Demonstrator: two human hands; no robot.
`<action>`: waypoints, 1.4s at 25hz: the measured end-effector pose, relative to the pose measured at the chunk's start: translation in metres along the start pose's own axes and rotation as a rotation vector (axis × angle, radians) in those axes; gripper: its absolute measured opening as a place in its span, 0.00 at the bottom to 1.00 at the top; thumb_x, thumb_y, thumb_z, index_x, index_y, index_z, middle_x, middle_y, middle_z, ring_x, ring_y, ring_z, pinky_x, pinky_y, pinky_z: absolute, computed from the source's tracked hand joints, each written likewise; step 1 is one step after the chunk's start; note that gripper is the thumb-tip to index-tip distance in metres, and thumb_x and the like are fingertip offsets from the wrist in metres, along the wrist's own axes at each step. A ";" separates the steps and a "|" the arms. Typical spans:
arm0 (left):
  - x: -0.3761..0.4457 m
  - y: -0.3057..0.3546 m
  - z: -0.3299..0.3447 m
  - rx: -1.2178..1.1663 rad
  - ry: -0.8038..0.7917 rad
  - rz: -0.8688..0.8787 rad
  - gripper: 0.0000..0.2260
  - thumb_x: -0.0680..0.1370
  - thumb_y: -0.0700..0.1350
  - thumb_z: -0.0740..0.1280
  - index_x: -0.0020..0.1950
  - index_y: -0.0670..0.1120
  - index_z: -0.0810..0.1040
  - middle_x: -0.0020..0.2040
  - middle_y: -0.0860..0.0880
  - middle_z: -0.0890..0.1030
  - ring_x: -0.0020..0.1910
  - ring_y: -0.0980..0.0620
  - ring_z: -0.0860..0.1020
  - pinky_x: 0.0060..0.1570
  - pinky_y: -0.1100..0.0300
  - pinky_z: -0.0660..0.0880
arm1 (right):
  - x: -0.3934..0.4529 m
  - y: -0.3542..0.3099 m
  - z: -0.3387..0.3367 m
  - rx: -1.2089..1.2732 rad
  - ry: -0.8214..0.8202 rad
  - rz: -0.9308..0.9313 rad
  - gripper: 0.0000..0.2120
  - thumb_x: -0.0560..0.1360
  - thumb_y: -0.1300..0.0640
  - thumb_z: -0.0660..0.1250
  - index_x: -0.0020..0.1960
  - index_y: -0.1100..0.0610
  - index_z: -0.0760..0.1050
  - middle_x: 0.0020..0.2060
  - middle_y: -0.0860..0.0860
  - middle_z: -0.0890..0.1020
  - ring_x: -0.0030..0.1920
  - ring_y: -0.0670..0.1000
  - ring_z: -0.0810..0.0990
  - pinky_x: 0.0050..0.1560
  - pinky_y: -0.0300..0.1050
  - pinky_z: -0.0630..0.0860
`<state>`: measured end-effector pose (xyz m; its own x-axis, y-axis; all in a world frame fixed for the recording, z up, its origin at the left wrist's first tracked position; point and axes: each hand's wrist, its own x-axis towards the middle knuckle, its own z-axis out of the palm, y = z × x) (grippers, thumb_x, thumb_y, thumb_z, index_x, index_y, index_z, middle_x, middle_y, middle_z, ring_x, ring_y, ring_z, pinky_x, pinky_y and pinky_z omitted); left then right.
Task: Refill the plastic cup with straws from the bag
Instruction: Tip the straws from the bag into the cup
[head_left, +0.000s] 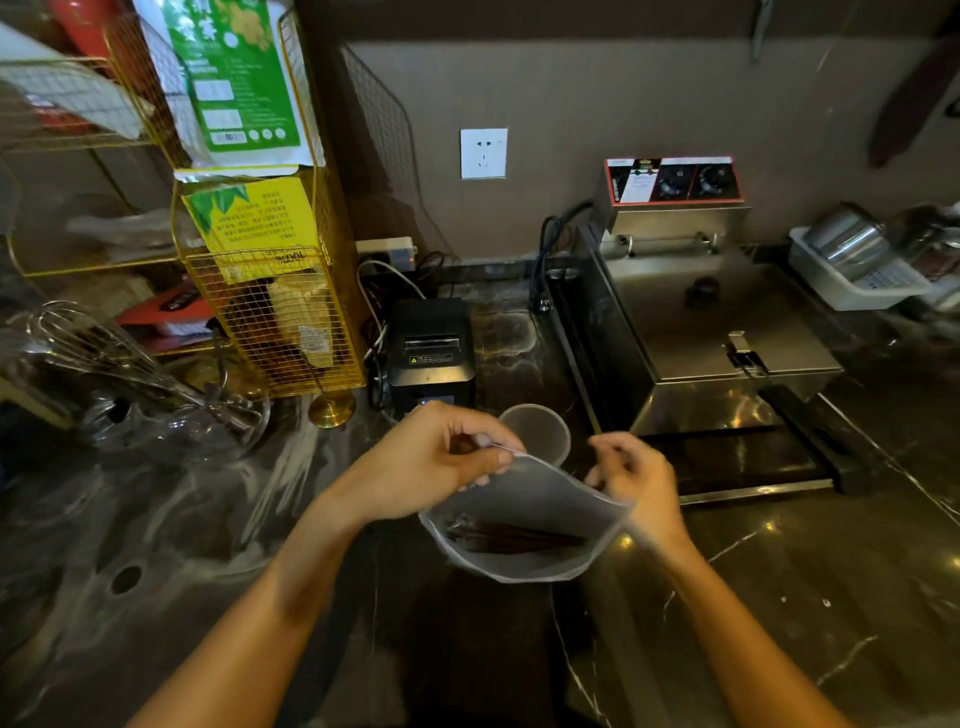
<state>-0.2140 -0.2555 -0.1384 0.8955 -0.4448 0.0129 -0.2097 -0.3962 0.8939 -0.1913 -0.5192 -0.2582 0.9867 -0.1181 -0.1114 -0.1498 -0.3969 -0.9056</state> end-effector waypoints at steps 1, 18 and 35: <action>0.003 0.002 0.000 -0.013 -0.001 0.018 0.07 0.81 0.40 0.70 0.55 0.47 0.87 0.41 0.49 0.86 0.39 0.56 0.83 0.41 0.61 0.80 | -0.006 0.007 -0.011 0.094 0.119 0.089 0.10 0.85 0.62 0.62 0.62 0.56 0.79 0.42 0.56 0.84 0.38 0.54 0.83 0.37 0.48 0.79; 0.081 0.016 0.019 -0.258 0.206 -0.009 0.08 0.81 0.38 0.69 0.57 0.39 0.85 0.44 0.36 0.86 0.41 0.41 0.85 0.41 0.58 0.84 | -0.057 0.068 -0.062 0.731 -0.048 0.391 0.18 0.76 0.58 0.73 0.65 0.58 0.78 0.46 0.57 0.85 0.41 0.52 0.85 0.38 0.42 0.83; 0.072 -0.034 0.038 -0.411 0.400 -0.161 0.25 0.82 0.60 0.56 0.58 0.43 0.83 0.57 0.50 0.85 0.56 0.58 0.84 0.58 0.54 0.81 | -0.004 -0.059 -0.135 0.060 0.209 0.049 0.13 0.77 0.55 0.74 0.57 0.58 0.77 0.43 0.57 0.85 0.30 0.48 0.80 0.30 0.44 0.76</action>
<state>-0.1569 -0.3045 -0.1850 0.9985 -0.0361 -0.0404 0.0384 -0.0549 0.9978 -0.1952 -0.6184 -0.1494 0.9430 -0.3243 -0.0746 -0.1872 -0.3318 -0.9246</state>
